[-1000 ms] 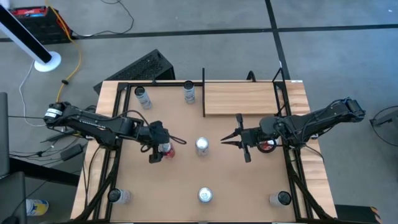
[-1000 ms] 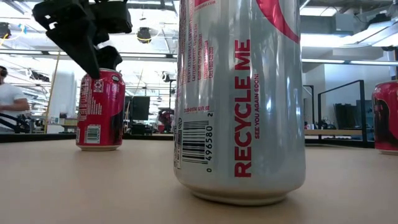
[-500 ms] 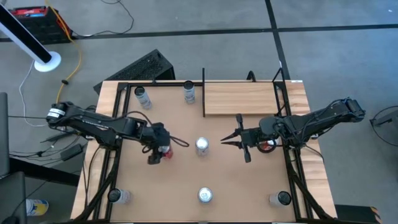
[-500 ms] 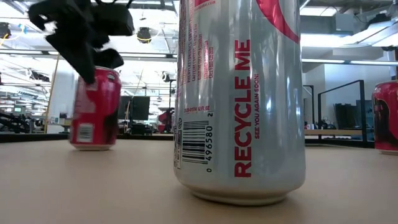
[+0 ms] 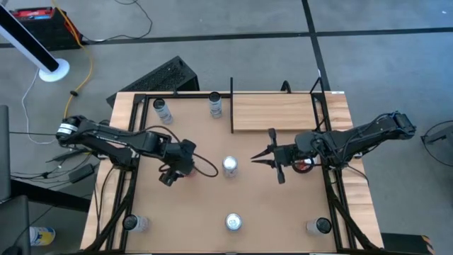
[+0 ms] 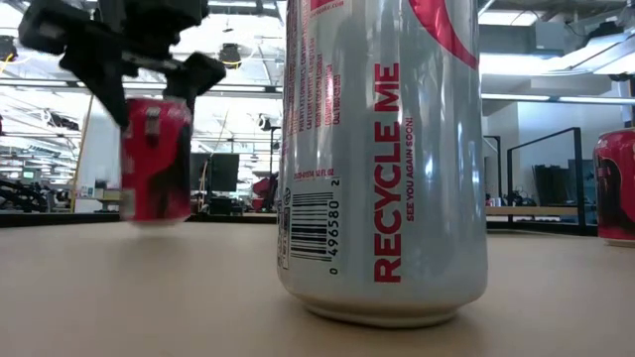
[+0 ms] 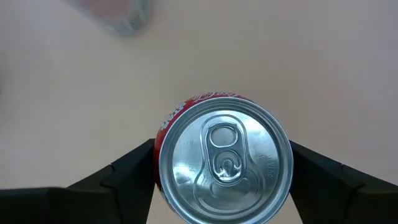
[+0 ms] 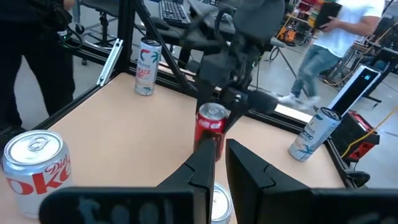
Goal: Place canned beverage on shelf
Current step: Put the left red soda can on the shelf
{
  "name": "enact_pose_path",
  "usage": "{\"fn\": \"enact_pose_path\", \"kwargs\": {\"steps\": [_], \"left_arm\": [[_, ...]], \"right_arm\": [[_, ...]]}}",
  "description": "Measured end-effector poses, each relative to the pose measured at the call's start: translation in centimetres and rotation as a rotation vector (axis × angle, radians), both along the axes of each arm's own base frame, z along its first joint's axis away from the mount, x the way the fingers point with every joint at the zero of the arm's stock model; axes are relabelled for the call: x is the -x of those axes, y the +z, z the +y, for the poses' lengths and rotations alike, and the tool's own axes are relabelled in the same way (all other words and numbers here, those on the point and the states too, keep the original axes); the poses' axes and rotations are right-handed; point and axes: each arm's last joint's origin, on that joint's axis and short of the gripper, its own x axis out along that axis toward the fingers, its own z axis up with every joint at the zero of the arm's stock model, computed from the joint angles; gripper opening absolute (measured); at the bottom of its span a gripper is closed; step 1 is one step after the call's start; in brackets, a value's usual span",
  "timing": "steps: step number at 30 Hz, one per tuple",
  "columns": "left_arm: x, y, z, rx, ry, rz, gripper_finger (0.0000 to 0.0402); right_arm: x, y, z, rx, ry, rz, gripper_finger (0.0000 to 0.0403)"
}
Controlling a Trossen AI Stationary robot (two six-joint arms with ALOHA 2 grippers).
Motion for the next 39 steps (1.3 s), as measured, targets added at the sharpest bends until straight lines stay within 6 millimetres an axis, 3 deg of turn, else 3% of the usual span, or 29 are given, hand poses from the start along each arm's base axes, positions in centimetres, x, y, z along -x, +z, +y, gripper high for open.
{"fn": "enact_pose_path", "kwargs": {"steps": [9,18,29,39], "left_arm": [[-1.7,-1.7,-0.5,0.067,-0.016,0.039,0.031],[-1.4,-1.6,-0.4,0.096,0.055,0.058,0.0315],[0.6,0.7,-0.1,0.176,0.153,-0.045,0.031],[3.1,-1.2,0.1,0.266,0.259,-0.182,0.0309]], "right_arm": [[0.0,0.0,0.0,0.0,0.0,0.0,0.0064],[0.0,-0.1,0.0,0.001,0.0,0.006,0.0064],[0.0,-0.2,0.1,0.003,0.003,0.016,0.0064],[0.1,-0.2,0.1,-0.003,0.001,0.019,0.0064]]}}
